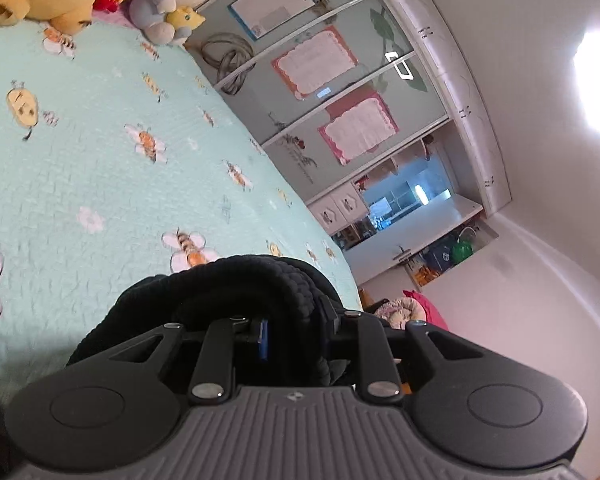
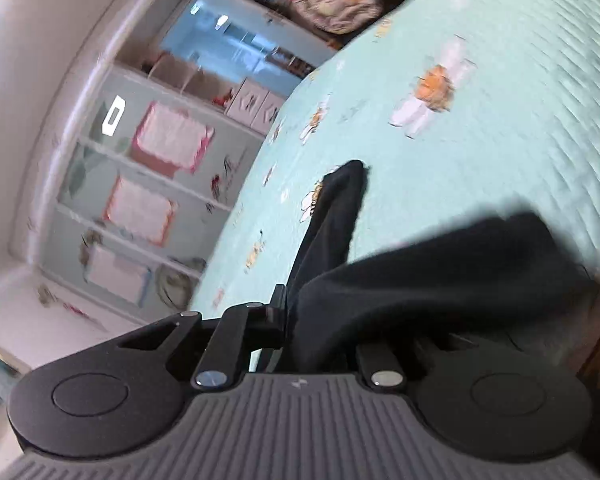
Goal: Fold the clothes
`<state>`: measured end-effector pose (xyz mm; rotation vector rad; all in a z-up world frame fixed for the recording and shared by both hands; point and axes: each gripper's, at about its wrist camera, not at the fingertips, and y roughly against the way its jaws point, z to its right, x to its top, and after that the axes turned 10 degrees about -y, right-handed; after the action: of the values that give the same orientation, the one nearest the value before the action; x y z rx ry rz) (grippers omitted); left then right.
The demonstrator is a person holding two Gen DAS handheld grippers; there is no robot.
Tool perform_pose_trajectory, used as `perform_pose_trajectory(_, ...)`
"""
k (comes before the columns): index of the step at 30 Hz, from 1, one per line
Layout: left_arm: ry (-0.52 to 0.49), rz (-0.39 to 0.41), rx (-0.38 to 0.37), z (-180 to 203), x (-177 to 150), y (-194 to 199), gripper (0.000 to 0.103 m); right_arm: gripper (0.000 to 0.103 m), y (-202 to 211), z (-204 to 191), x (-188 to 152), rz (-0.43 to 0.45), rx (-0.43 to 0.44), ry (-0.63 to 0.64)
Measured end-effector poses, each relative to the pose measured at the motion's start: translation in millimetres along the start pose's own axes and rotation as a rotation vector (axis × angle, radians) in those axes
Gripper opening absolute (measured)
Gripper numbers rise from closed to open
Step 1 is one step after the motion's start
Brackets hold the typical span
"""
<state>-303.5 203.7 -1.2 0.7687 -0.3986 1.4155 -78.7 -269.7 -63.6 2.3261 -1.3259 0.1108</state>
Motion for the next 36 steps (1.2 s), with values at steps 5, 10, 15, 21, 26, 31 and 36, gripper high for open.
perform_pose_trajectory(5, -0.004, 0.041, 0.052, -13, 50, -60, 0.023, 0.011, -68, -58, 12, -0.049, -0.010, 0.149)
perform_pose_trajectory(10, 0.050, 0.008, 0.189, -52, 115, -174, 0.024, 0.013, -190, -140, 25, -0.112, -0.036, 0.244)
perform_pose_trajectory(15, 0.125, -0.207, 0.435, -126, 165, -314, 0.024, 0.033, -351, -210, 28, -0.180, -0.187, 0.279)
perform_pose_trajectory(21, 0.258, -0.315, 0.462, -197, 173, -355, 0.026, 0.079, -436, -205, 3, -0.365, -0.168, 0.144)
perform_pose_trajectory(26, 0.361, -0.301, 0.334, -210, 190, -333, 0.028, 0.079, -413, -165, -29, -0.412, -0.146, 0.137)
perform_pose_trajectory(31, 0.485, -0.248, 0.276, -210, 213, -321, 0.031, 0.079, -353, -126, -62, -0.462, -0.017, 0.099)
perform_pose_trajectory(36, 0.495, -0.270, 0.408, -218, 190, -314, 0.050, 0.079, -282, -91, -96, -0.506, 0.090, 0.104)
